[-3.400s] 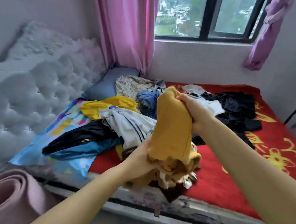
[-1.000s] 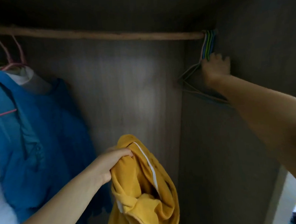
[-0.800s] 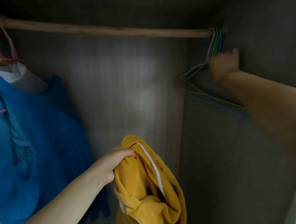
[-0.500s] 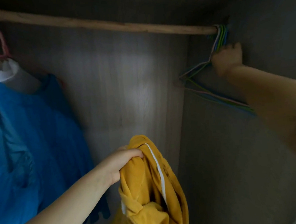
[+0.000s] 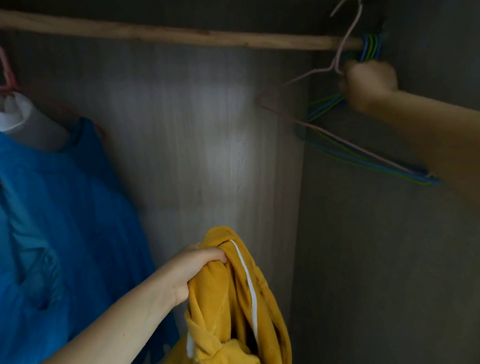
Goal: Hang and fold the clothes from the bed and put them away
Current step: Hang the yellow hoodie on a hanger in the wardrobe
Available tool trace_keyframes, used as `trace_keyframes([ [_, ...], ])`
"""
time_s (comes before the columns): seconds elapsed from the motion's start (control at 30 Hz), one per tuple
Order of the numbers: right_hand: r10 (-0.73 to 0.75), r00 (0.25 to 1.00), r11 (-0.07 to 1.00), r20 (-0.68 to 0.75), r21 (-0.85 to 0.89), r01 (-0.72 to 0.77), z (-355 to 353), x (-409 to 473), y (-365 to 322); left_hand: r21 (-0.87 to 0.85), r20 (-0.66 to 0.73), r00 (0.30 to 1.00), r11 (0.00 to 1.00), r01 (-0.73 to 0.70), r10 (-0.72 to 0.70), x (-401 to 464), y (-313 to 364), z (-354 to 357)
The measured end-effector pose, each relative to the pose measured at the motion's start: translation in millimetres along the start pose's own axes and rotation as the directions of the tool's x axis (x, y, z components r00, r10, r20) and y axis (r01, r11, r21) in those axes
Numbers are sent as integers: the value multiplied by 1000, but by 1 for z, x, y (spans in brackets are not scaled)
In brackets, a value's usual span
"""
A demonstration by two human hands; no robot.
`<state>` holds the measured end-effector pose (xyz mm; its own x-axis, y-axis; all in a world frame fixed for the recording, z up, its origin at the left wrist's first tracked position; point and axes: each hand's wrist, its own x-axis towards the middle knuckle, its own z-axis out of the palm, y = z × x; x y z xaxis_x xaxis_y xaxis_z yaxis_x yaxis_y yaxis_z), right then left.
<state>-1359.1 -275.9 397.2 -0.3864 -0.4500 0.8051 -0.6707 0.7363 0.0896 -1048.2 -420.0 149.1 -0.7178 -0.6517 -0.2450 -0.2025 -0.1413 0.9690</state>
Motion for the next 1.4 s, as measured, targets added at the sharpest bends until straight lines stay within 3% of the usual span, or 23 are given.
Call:
trace_keyframes([
  [0.13, 5, 1000, 930, -9, 368, -2, -12, -24, -27, -4, 6, 1000, 1000, -19, 19, 3, 6, -2],
  [0.33, 14, 989, 724, -149, 683, 92, -12, -94, -70, -44, 18, 1000, 999, -8, 9, 0, 8, -5],
  [0.5, -275, 953, 755, -131, 584, 298, -34, -118, -102, -22, 27, 999, 1000, 22, -21, -5, -3, -2],
  [0.63, -473, 876, 808, -91, 351, 473, -39, -146, -126, -17, 27, 998, 999, 49, -49, -13, -12, -8],
  [0.77, -752, 622, 585, -218, 215, 782, -40, -173, -147, -6, 32, 997, 998, 67, -67, -21, -18, -19],
  [0.83, -783, 566, 517, -260, 234, 823, -38, -183, -159, -2, 21, 997, 998, 70, -70, -24, -21, -24],
  [0.9, -686, 659, 527, -307, 415, 742, -40, -192, -169, 8, 11, 997, 997, 75, -75, -28, -24, -29],
  [1.0, -353, 881, 435, -316, 778, 453, -45, -211, -171, 17, 11, 996, 996, 89, -90, -33, -29, -37],
  [1.07, -193, 964, 236, -184, 945, 227, -50, -230, -168, 18, 6, 994, 994, 105, -105, -36, -32, -40],
  [1.1, -157, 985, 67, -69, 995, 81, -53, -242, -167, 15, 7, 993, 993, 116, -116, -36, -33, -41],
  [1.13, -147, 987, -142, 67, 986, -88, -55, -253, -166, 11, 13, 993, 993, 121, -121, -37, -33, -41],
  [1.2, -241, 909, -500, 339, 760, -416, -57, -274, -166, 6, 23, 991, 992, 129, -129, -40, -31, -41],
  [1.23, -292, 857, -567, 426, 644, -513, -58, -281, -168, 17, 32, 991, 992, 129, -129, -41, -30, -40],
  [1.3, -301, 795, -570, 528, 569, -593, -63, -293, -173, 42, 54, 991, 992, 123, -125, -42, -30, -36],
  [1.4, -90, 865, -597, 493, 669, -443, -71, -301, -176, 73, 33, 992, 990, 119, -121, -45, -32, -30],
])
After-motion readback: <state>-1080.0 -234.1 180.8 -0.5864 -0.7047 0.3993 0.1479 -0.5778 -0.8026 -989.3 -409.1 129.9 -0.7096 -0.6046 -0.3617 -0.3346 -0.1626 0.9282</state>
